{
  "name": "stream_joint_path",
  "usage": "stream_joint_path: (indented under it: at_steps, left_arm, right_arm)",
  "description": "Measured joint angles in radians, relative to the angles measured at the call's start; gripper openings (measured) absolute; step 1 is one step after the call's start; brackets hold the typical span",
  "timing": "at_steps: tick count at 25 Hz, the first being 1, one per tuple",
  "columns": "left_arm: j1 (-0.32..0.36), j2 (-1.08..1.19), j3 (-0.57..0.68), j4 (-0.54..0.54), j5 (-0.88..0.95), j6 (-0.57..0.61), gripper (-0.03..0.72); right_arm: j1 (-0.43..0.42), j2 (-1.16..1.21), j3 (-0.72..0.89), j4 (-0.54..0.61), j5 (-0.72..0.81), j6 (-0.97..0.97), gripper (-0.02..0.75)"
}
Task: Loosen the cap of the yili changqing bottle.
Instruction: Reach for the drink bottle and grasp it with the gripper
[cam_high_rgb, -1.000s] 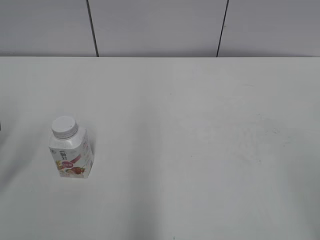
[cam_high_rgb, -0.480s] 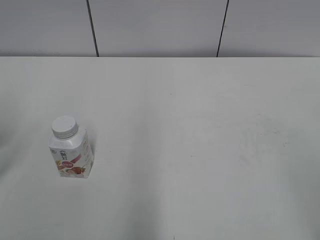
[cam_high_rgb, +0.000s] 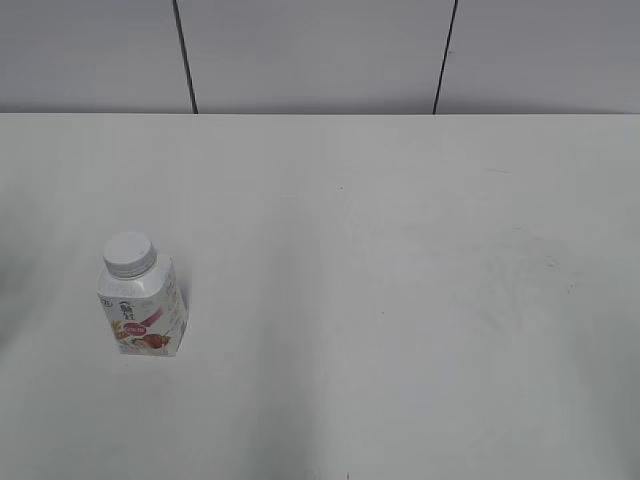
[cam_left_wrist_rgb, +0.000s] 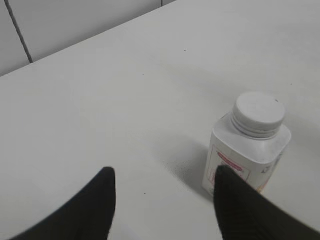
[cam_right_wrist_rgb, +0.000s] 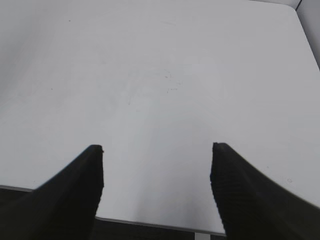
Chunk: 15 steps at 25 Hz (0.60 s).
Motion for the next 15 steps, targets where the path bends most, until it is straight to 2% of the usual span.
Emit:
stream_joint_path:
  at_steps: [10, 13, 15]
  left_arm:
    - [0.0, 0.079, -0.005, 0.001, -0.003, 0.086, 0.375]
    - [0.0, 0.125, -0.005, 0.001, -0.003, 0.114, 0.447]
    - [-0.004, 0.151, -0.005, 0.002, -0.002, 0.123, 0.558]
  right_arm:
    - [0.0, 0.0, 0.0, 0.0, 0.0, 0.0, 0.532]
    - [0.0, 0.0, 0.0, 0.0, 0.0, 0.0, 0.532]
    - [0.0, 0.0, 0.0, 0.0, 0.0, 0.0, 0.532]
